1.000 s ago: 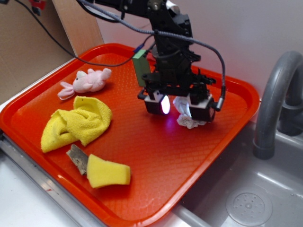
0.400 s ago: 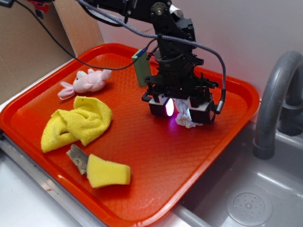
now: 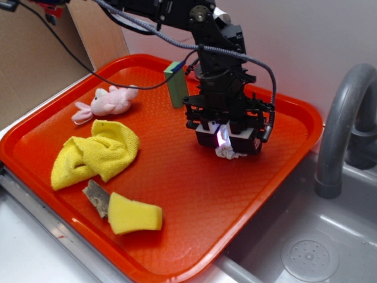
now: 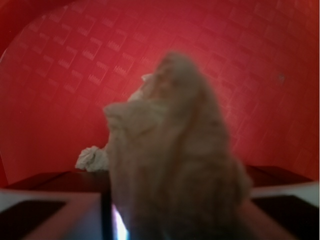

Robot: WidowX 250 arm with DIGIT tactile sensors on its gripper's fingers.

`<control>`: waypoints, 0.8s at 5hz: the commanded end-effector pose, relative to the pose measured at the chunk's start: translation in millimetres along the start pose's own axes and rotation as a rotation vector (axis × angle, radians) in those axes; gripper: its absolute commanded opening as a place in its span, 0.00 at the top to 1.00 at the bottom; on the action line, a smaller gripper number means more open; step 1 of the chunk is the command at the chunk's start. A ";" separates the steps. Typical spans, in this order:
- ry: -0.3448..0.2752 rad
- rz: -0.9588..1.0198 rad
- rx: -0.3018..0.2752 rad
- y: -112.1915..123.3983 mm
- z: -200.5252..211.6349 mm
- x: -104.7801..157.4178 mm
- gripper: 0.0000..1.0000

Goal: Grab the white paper.

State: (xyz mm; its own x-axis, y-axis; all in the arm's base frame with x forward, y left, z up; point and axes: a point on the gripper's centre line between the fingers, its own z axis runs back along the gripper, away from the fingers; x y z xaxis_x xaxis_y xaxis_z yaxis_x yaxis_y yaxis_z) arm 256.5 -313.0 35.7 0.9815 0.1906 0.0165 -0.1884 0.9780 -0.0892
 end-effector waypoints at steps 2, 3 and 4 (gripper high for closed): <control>-0.144 -0.171 -0.084 73.6 113.4 1.8 1.00; -0.188 -0.239 -0.119 106.4 154.0 7.9 1.00; -0.255 -0.321 -0.067 141.0 200.6 21.2 1.00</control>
State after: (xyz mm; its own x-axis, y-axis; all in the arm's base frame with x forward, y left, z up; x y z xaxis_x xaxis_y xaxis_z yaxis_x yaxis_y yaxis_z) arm 237.1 -153.3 201.4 0.9659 -0.1077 0.2353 0.1276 0.9893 -0.0711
